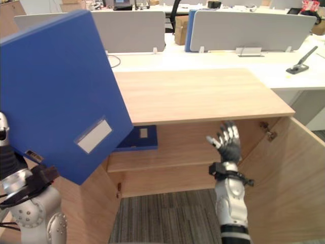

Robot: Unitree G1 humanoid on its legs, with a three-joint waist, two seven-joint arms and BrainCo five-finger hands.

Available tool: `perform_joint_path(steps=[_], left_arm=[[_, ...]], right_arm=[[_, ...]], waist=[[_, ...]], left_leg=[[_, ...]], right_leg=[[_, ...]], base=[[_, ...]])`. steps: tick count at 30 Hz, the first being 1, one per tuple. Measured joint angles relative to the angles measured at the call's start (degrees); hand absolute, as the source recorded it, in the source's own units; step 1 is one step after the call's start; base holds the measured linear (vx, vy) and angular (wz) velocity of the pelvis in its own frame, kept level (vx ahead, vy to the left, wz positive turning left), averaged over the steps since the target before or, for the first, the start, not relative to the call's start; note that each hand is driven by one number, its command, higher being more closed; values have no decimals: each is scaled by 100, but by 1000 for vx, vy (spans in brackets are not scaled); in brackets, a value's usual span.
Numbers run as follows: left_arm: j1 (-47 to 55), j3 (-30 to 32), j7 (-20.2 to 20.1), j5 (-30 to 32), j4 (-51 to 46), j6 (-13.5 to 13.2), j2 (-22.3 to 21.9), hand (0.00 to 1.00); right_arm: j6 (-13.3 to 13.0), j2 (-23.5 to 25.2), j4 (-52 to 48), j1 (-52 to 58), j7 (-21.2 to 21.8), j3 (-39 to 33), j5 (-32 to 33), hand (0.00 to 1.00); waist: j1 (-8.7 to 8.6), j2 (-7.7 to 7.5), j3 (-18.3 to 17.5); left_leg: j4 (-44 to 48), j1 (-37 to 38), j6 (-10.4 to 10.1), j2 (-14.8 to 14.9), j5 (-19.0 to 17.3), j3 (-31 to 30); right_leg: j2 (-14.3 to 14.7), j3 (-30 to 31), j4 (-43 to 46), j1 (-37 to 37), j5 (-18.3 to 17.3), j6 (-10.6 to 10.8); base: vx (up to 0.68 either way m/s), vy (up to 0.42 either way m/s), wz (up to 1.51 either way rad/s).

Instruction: Walk over to the cabinet, pick up the folder, carry it to the office cabinet, place the folder inside the office cabinet, then close the office cabinet door

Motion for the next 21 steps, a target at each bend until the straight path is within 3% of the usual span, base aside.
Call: perform_joint_path(steps=[4, 7, 11, 17, 21], left_arm=[[-1, -593, -261, 3, 161, 60, 160, 100], [-3, -1149, -450, 1, 323, 140, 369, 100], [-33, -1833, -625, -23, 544, 266, 573, 100], [-46, -1881, -534, -339, 724, 265, 667, 100], [-46, -1972, -416, -478, 768, 208, 678, 100]], right_arm=[[-7, -464, -185, -636, 347, 668, 802, 0], [1, -811, -104, -1354, 517, 1602, 1482, 0], [111, -1083, 468, -2459, 741, 2629, 2190, 0], [178, -1306, 1456, -3442, 757, 3304, 2642, 0], [171, -1409, 1537, -3734, 742, 3496, 2645, 0]], waist=[[-3, 5, -3], [8, 11, -7], [111, 13, -8], [221, 37, -23], [241, 70, -51]], left_leg=[[3, 1, 1, 6, -1, 4], [2, -4, 1, 5, -1, 43], [2, -5, 2, -3, 0, 66], [3, -4, 4, -3, 1, 64], [3, -5, 8, -8, 4, 65]], right_leg=[[6, 6, 11, -21, 3, 4], [7, 38, 10, -36, 19, 21], [0, 61, 2, -38, 33, 32], [-2, 59, -4, -32, 45, 39], [-8, 58, -16, -29, 69, 31]], base=[[-49, 14, -1], [-16, 20, -6], [4, 11, -3], [0, 0, 0], [0, 0, 0]])
